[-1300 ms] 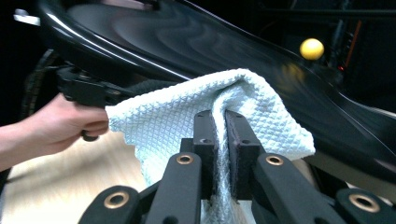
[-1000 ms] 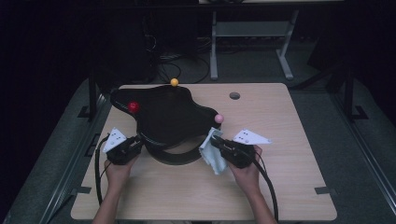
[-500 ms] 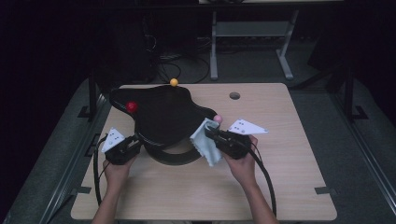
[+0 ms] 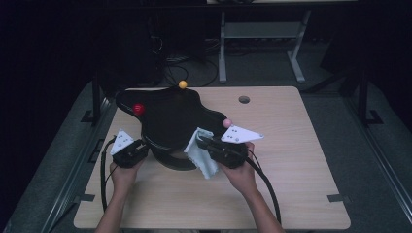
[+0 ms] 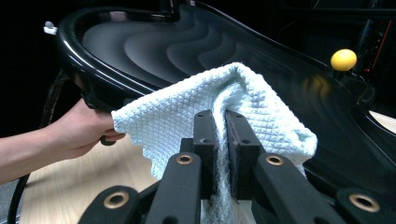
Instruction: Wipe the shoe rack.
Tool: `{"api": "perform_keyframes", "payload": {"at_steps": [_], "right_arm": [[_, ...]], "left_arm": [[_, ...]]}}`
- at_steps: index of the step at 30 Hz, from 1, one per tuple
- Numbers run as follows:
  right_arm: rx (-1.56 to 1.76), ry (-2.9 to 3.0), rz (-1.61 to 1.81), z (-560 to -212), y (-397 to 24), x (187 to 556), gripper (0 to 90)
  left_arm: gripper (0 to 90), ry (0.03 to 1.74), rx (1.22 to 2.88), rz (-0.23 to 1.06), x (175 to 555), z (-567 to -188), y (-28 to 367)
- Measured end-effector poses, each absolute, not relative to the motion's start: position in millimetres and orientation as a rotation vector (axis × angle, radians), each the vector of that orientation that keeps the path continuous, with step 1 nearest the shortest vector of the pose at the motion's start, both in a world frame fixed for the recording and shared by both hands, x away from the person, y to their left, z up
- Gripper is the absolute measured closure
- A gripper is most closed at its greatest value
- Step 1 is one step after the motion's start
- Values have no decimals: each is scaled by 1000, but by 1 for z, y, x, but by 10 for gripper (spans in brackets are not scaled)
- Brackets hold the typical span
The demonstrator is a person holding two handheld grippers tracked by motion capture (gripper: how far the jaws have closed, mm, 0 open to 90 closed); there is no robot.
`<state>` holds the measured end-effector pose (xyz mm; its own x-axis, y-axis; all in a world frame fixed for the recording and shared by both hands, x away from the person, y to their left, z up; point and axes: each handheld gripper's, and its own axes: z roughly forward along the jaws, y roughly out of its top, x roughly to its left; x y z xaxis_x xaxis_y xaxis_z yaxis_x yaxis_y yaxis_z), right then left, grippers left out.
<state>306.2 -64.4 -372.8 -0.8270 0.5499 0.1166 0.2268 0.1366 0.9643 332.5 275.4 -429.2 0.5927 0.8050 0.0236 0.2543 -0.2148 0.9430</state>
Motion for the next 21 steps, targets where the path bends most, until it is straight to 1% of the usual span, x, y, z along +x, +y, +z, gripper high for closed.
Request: {"api": "perform_keyframes", "payload": {"at_steps": [12,16,21], "right_arm": [[768,2142,1751,-369,-89,298,841],[750,2144,1761,-369,-90,290,841],[696,2157,1777,-370,-82,281,840]], "left_arm": [[756,823,1806,624,343,-427,243],[755,817,1803,621,344,-427,240],[756,811,1808,622,344,-427,244]]}}
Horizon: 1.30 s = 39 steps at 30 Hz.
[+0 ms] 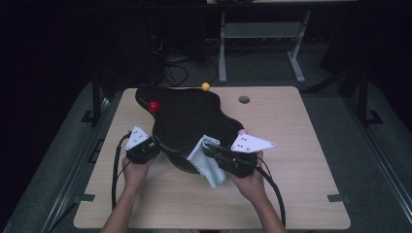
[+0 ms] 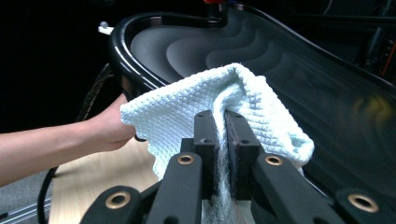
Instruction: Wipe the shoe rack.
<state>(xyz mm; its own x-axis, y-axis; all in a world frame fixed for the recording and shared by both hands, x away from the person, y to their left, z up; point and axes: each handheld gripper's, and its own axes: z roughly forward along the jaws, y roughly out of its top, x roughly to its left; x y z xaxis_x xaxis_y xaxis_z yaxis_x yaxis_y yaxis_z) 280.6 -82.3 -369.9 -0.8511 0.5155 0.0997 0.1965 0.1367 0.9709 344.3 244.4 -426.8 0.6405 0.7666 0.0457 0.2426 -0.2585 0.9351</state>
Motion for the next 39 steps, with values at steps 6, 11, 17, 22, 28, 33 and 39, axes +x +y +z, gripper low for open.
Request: {"api": "perform_keyframes", "payload": {"at_steps": [6,11,17,22,28,33,39], "right_arm": [[750,2123,1732,-376,-90,280,839],[796,2105,1667,-384,-103,283,838],[869,2067,1639,-396,-120,284,836],[955,2023,1613,-409,-138,281,833],[1058,1969,1593,-423,-162,283,833],[1134,1950,1585,-431,-173,289,833],[1187,1951,1562,-436,-179,299,834]], "left_arm": [[753,806,1812,623,344,-427,245],[750,807,1810,624,344,-427,245],[750,810,1811,626,343,-427,245],[749,807,1813,629,343,-427,245],[748,809,1815,633,343,-426,245],[748,813,1815,632,342,-426,246],[747,818,1815,636,342,-426,249]]}}
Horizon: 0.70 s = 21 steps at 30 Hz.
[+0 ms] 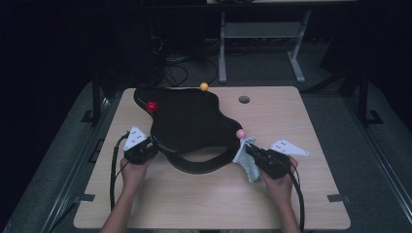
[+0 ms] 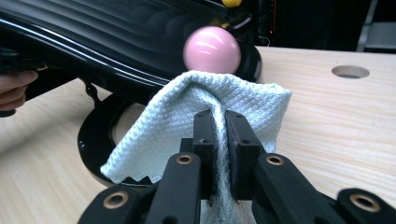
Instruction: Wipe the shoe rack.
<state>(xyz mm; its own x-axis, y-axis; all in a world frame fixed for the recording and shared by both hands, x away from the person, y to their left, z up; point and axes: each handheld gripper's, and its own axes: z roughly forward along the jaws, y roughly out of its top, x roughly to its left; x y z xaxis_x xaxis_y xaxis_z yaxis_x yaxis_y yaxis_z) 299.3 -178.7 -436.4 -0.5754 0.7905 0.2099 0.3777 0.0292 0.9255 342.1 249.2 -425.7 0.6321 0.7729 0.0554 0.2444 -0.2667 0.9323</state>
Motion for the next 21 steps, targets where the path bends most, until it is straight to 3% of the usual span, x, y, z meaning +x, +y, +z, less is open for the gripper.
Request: {"api": "perform_keyframes", "payload": {"at_steps": [21], "right_arm": [[1191,2021,1614,-431,-174,329,837]], "left_arm": [[747,844,1775,638,340,-429,260]]}}
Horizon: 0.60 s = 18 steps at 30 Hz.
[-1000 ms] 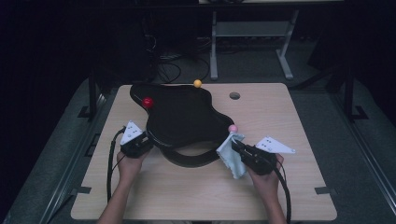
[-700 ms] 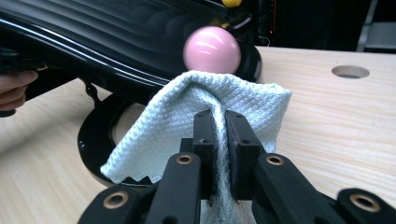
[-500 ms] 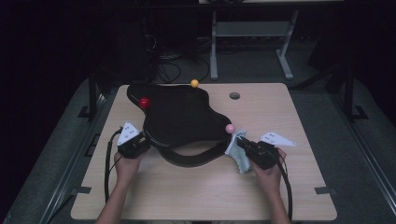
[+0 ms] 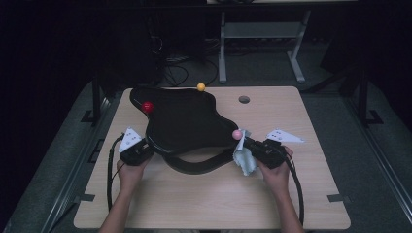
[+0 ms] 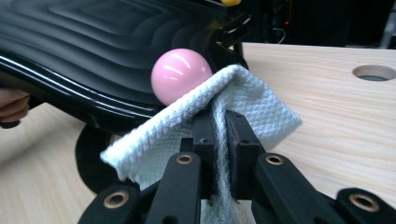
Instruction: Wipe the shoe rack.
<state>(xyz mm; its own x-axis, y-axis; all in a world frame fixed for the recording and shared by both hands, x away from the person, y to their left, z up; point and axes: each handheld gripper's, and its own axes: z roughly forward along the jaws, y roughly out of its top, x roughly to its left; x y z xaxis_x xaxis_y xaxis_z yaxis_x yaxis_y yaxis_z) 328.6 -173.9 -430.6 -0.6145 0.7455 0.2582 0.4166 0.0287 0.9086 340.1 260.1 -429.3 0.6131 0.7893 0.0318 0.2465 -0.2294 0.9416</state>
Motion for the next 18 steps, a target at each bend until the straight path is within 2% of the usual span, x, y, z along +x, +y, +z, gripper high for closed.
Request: {"api": "perform_keyframes", "payload": {"at_steps": [18], "right_arm": [[1166,2048,1633,-430,-175,323,839]], "left_arm": [[750,853,1779,640,353,-428,253]]}}
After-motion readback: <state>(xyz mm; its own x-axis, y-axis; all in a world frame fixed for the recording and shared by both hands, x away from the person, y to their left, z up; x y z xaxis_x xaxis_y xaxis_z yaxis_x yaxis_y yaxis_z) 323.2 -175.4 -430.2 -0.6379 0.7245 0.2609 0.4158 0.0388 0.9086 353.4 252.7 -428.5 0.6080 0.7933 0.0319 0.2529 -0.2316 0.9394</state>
